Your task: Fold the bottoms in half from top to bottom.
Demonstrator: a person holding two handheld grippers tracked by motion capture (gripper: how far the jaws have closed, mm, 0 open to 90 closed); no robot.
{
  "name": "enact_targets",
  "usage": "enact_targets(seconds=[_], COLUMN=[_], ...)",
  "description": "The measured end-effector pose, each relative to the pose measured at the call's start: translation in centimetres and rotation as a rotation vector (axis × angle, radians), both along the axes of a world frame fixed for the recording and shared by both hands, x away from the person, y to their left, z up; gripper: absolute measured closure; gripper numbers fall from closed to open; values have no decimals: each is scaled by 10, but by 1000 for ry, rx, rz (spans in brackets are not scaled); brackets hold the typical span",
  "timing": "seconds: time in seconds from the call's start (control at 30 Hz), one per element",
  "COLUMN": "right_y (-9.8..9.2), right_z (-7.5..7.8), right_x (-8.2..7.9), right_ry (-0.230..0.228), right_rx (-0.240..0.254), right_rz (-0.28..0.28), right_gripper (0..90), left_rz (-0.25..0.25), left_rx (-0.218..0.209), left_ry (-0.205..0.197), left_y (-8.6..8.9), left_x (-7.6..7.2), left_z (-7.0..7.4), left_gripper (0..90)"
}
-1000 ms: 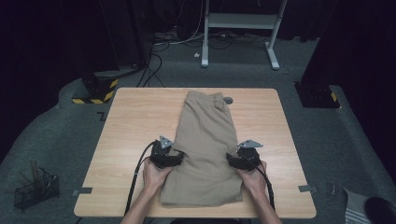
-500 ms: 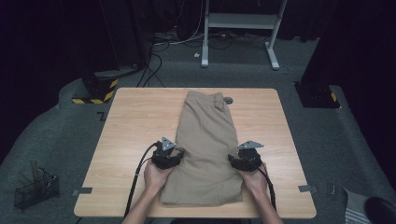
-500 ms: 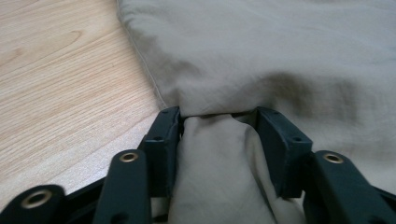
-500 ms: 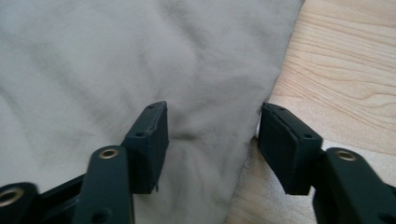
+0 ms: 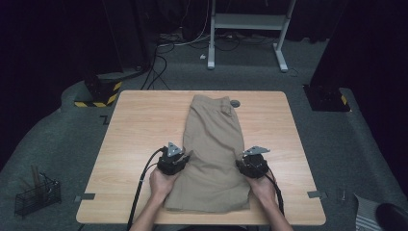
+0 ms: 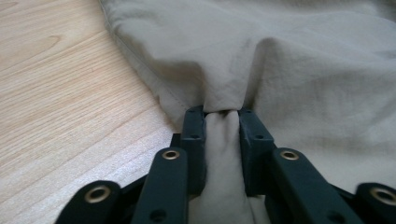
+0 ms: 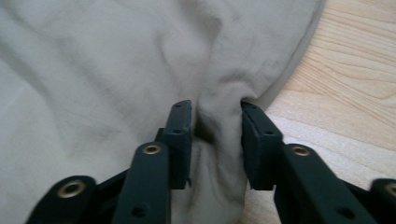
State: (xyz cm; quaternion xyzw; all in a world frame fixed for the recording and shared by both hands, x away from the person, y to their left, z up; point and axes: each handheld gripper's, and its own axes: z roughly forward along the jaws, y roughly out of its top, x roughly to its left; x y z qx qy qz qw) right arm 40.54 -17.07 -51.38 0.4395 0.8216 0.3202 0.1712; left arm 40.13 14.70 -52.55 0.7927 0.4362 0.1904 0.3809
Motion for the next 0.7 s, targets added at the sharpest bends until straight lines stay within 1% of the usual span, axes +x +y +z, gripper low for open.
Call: enact_targets(seconds=[0.1,0.23,0.33,0.4,0.43,0.53,0.57,0.6,0.63,0.7], right_y=[0,0,0,0,0,-2,-2,-3,-4,-6], right_z=[-1,-2,-2,-1,-1,-1,-1,-1,0,2], right_x=[-3,-4,-3,-3,-3,-3,-4,-4,-5,-6], right_ry=[-10,-11,-6,-5,-5,-18,-19,-23,-26,-33], right_rx=[13,23,27,22,22,21,25,28,30,43], right_rz=[12,30,34,37,37,43,41,44,45,48], right_gripper=[748,821,846,860,860,869,871,872,872,873], left_rz=[-10,-26,-35,-42,-42,-53,-53,-57,-59,-63], left_rx=[-9,-30,-53,-61,-61,-99,-99,-118,-128,-141], left_ry=[7,25,48,53,53,54,54,43,38,38], left_y=[0,3,6,7,7,11,11,13,14,16], left_x=[0,2,2,2,2,1,1,0,-1,-1], left_z=[0,0,1,2,2,6,6,9,11,13], left_gripper=[787,809,818,823,825,829,830,831,831,832])
